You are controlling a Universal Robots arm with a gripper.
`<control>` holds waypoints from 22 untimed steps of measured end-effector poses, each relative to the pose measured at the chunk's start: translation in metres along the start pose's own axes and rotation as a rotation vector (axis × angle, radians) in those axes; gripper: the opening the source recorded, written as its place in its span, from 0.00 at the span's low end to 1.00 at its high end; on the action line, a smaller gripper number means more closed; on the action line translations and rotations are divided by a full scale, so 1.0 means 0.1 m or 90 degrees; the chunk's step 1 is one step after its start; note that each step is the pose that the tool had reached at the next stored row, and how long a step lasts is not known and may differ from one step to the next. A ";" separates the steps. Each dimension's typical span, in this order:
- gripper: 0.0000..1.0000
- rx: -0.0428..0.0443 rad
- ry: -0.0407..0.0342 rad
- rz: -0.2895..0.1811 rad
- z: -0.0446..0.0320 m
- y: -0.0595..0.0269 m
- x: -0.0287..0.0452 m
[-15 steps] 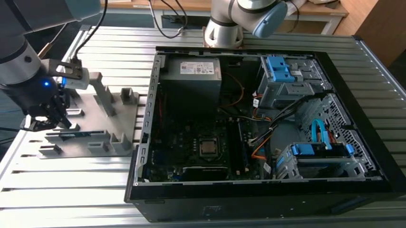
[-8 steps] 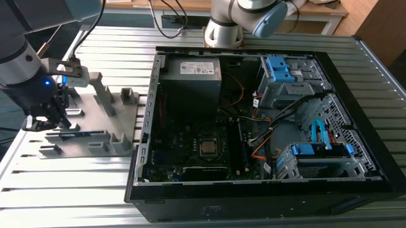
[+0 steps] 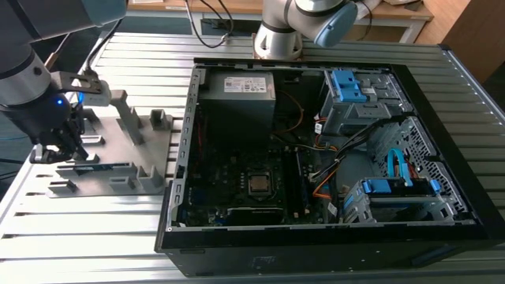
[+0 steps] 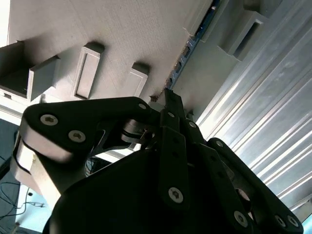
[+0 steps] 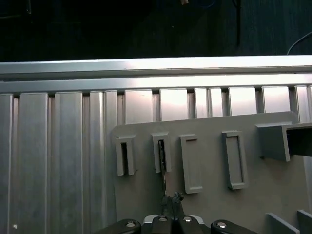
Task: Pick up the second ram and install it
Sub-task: 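Pick up the second ram and move it above second insertion slot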
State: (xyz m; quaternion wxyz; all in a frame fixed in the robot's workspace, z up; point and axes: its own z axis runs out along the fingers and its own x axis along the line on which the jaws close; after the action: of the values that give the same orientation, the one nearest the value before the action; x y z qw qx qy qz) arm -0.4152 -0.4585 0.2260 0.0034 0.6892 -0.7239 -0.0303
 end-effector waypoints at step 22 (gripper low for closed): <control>0.10 -0.0043 0.0057 -0.118 0.000 0.000 0.000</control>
State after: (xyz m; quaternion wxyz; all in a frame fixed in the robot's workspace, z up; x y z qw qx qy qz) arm -0.4152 -0.4586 0.2260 0.0062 0.7532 -0.6571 -0.0298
